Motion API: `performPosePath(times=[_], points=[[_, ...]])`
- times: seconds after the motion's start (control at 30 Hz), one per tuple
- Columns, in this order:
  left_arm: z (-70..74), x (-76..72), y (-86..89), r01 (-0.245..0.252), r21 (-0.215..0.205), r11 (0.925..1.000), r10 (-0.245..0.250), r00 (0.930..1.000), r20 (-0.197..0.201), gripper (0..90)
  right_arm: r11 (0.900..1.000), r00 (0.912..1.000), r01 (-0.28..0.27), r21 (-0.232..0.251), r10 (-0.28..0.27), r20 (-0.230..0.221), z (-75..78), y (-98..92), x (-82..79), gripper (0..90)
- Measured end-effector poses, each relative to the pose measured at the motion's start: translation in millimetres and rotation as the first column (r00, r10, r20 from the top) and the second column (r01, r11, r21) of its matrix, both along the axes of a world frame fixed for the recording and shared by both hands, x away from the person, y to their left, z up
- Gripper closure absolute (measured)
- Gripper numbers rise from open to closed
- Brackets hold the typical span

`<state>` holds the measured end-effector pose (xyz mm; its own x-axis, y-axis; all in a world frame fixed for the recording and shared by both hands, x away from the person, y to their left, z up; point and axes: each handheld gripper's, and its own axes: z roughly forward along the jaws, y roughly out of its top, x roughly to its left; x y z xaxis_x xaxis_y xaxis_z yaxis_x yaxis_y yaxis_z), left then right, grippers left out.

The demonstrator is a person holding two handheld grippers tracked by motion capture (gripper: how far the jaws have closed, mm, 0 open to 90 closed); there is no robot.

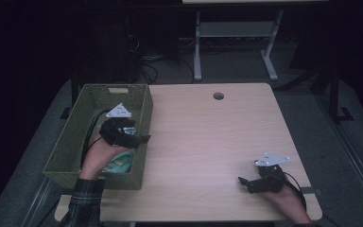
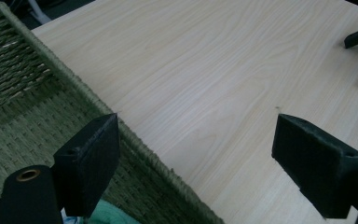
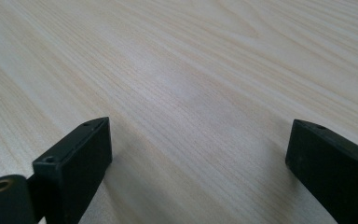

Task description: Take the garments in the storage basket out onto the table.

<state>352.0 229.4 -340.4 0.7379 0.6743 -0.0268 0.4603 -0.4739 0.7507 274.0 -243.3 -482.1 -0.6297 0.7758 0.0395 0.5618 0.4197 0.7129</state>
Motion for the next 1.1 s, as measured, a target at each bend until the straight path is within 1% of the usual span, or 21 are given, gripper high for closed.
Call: performPosePath(times=[0.2,0.4,0.7,0.93,1.0,1.1], points=[[-0.2,1.1,10.4,-0.029,0.004,0.9996,0.029,0.9996,0.003,14.7,1.000,1.0000,0.000,0.000,0.000,0.000,0.0,0.0,0.0,6.5],[-1.7,2.3,21.2,-0.052,0.022,0.9984,0.052,0.9986,0.011,14.7,1.000,1.0000,0.000,0.000,0.000,0.000,0.0,0.0,0.0,6.5],[-3.6,2.7,40.4,-0.083,0.018,0.9964,0.083,0.9962,0.026,14.7,1.000,1.0000,0.000,0.000,0.000,-0.001,0.0,0.0,0.0,6.5],[-9.7,4.7,55.9,-0.125,0.032,0.9916,0.124,0.9917,0.034,16.0,1.000,1.0000,0.000,0.000,0.000,0.000,0.0,0.0,0.0,6.5],[-12.2,5.2,59.9,-0.136,0.030,0.9903,0.135,0.9904,0.030,16.0,1.000,1.0000,0.000,0.001,0.000,-0.001,0.0,0.0,-0.1,6.5],[-16.3,6.2,63.8,-0.146,0.039,0.9886,0.145,0.9891,0.024,16.0,1.000,1.0000,0.000,0.000,0.000,0.000,0.0,0.0,0.0,6.5]])
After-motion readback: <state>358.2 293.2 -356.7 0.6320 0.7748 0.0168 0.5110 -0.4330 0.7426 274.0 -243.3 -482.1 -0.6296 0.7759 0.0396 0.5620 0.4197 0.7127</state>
